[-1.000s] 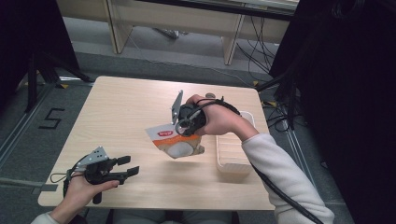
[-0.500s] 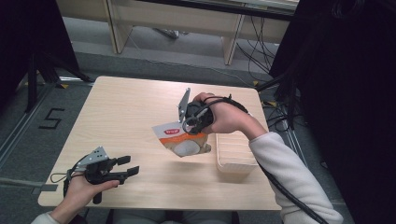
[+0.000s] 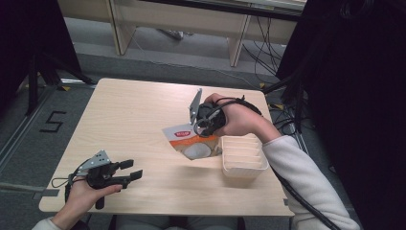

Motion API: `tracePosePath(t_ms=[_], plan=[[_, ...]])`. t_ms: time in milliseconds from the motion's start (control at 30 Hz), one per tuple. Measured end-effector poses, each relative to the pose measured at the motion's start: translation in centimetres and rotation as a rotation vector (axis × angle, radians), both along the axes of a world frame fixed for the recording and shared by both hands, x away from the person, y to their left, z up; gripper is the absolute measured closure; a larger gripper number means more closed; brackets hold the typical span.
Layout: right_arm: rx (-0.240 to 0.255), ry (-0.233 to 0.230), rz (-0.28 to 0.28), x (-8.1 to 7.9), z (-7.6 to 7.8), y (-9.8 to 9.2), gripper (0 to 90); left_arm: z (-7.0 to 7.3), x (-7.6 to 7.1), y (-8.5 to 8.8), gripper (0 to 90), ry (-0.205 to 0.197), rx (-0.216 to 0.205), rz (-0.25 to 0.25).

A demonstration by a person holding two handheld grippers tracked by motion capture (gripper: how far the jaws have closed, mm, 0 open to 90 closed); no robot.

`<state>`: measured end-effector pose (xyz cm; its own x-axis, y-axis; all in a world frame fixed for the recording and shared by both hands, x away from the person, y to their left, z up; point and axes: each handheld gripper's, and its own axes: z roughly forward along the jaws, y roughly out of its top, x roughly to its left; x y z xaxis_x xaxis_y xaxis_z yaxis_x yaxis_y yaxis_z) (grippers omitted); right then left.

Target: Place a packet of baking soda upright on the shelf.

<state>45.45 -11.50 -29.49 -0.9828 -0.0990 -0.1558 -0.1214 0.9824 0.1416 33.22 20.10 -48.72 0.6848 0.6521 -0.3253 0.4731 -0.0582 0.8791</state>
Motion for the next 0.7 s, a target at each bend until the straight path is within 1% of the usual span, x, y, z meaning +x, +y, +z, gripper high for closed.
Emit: tracePosePath(t_ms=[33,67,133,167,200,233,267,300,367,400,433,467,533,567,600,633,667,700], plan=[[0.0,0.0,0.0,0.0,0.0,0.0,90.0,0.0,0.0,0.0,36.0,0.0,0.0,0.0],[-0.007,-0.001,-0.029,-0.1,0.1,-0.3,90.0,0.0,0.0,0.0,36.0,-0.006,0.002,-0.006],[-0.005,-0.003,-0.036,-0.1,0.1,-0.4,90.0,0.0,0.1,0.0,36.0,-0.009,0.001,-0.01],[-0.004,-0.002,-0.028,-0.1,0.1,-0.5,90.0,0.0,0.1,0.0,36.0,-0.008,0.001,-0.009],[-0.008,-0.003,-0.043,-0.2,0.2,-0.6,90.0,0.0,0.1,0.0,36.0,-0.009,0.0,-0.01],[0.001,0.005,-0.052,-0.2,0.2,-0.7,90.0,-0.1,0.1,0.0,36.0,-0.009,-0.006,-0.016],[-0.009,-0.006,-0.04,-0.1,0.4,-0.8,90.0,-0.1,0.1,0.0,36.0,-0.009,-0.006,-0.015],[-0.012,-0.003,-0.06,-0.2,0.5,-1.0,90.0,-0.1,0.1,0.0,36.0,-0.009,-0.007,-0.014],[-0.005,-0.006,-0.049,-0.1,0.6,-1.0,90.0,-0.1,0.1,0.0,36.0,-0.008,-0.007,-0.013],[-0.009,-0.011,-0.056,-0.1,0.9,-1.2,90.0,-0.1,0.1,0.0,36.0,0.005,-0.014,0.0],[-0.003,-0.012,-0.049,-0.1,1.0,-1.3,90.0,-0.1,0.1,0.0,35.9,0.0,-0.01,-0.003],[-0.007,-0.021,-0.02,0.1,1.1,-1.4,90.0,-0.1,0.1,0.0,35.9,-0.002,-0.01,-0.004],[-0.007,-0.021,-0.009,0.2,1.1,-1.4,90.0,-0.1,0.1,0.0,36.0,0.003,-0.013,0.003],[-0.005,-0.029,-0.033,0.1,1.3,-1.7,90.0,-0.1,0.1,0.0,35.9,0.002,-0.01,0.001],[-0.015,-0.02,-0.064,-0.1,1.4,-1.9,90.0,-0.1,0.1,0.0,35.9,0.003,-0.013,0.002],[-0.015,-0.02,-0.064,-0.1,1.4,-1.9,90.0,-0.1,0.1,0.0,35.9,0.003,-0.013,0.002],[-0.008,-0.024,-0.037,0.1,1.5,-2.0,90.0,-0.1,0.1,0.0,35.9,0.003,-0.012,0.002],[-0.006,-0.019,-0.062,-0.1,1.6,-2.2,90.0,-0.1,0.1,0.0,35.9,0.003,-0.011,0.002]])
